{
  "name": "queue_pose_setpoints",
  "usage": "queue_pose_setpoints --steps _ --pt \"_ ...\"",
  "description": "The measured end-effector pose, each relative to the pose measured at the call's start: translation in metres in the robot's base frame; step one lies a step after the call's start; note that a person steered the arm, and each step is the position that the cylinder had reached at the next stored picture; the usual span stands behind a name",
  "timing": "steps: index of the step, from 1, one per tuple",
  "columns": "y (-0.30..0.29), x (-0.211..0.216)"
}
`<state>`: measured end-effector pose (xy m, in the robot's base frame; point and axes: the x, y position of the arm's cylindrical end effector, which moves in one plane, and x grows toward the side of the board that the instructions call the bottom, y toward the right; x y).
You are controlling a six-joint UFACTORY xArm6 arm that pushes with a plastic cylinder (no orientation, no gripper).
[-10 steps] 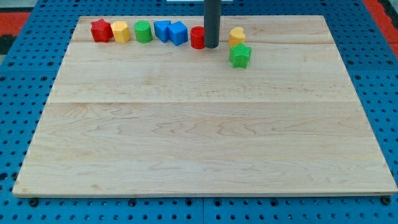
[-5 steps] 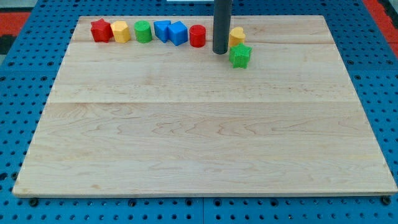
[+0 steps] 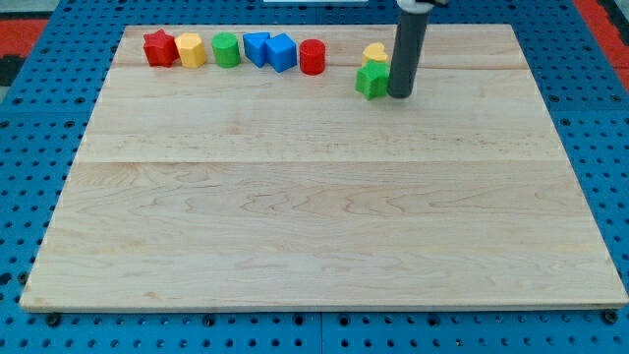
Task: Slide the green star closer to the red circle
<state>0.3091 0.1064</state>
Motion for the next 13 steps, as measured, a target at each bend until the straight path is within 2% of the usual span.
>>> queue_pose_setpoints --steps 1,2,3,4,5,6,7,10,11,12,13 --pt "0.005 -0.01" --pt "0.02 0.013" --pt "-0.016 0.007" --pt "-0.024 -0.03" --pt "-0.024 -0.039" --pt "-0.02 -0.036" --pt "0.008 0.003" --pt "-0.026 -0.044" --pt "-0.006 -0.034" --pt "-0.019 -0.017" --pt "-0.056 -0.017"
